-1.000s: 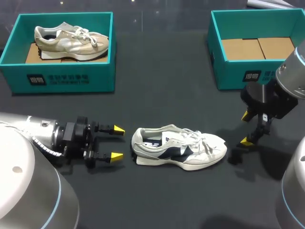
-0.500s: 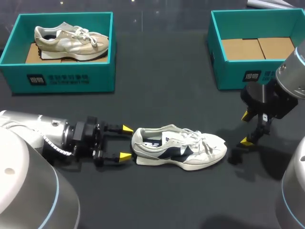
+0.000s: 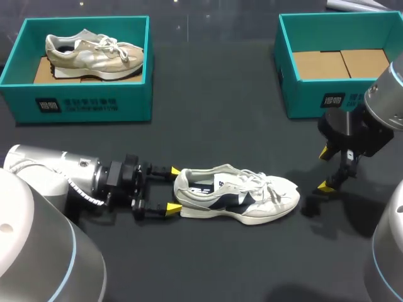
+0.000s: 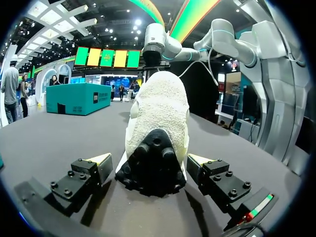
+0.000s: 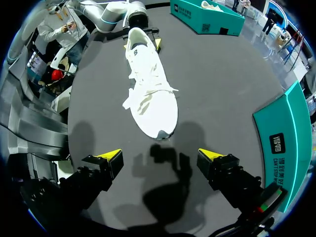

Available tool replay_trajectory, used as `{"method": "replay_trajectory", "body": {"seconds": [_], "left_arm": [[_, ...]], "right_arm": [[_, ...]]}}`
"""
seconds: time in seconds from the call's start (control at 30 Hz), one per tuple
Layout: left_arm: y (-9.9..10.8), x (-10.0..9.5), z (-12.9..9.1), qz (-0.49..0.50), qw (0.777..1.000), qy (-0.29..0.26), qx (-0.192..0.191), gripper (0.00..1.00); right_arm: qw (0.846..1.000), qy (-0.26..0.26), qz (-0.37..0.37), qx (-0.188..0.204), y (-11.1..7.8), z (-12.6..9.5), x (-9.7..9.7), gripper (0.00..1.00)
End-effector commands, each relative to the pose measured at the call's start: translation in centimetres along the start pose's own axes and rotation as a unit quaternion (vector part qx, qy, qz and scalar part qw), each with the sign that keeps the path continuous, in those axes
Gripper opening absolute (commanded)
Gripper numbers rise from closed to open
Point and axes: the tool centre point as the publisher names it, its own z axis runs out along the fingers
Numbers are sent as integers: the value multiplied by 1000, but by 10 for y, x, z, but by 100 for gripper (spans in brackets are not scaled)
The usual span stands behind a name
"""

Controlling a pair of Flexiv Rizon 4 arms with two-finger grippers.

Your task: Take the shoe out of the shoebox, open the shoe tongue, remove and reinsert the insole, then place the shoe into the shoebox

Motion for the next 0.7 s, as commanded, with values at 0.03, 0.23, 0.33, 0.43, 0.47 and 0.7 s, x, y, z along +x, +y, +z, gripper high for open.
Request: {"method": "replay_trajectory", "body": {"seconds": [0.03,0.23,0.33,0.43,0.47,0.7], "left_arm": [[2,-3,5,-2,1000,4,1,100],[2,2,8,2,1000,16,2,100],[2,2,9,3,1000,18,2,100],[2,2,11,5,1000,18,2,100],[3,2,12,7,1000,17,1,100],[2,2,19,8,1000,19,1,100]], "right_arm": [[1000,-1,0,1,0,0,1,100],[1000,-1,0,1,0,0,1,100],[1000,-1,0,1,0,0,1,100],[1000,-1,0,1,0,0,1,100],[1000,-1,0,1,0,0,1,100],[1000,-1,0,1,0,0,1,100]]}}
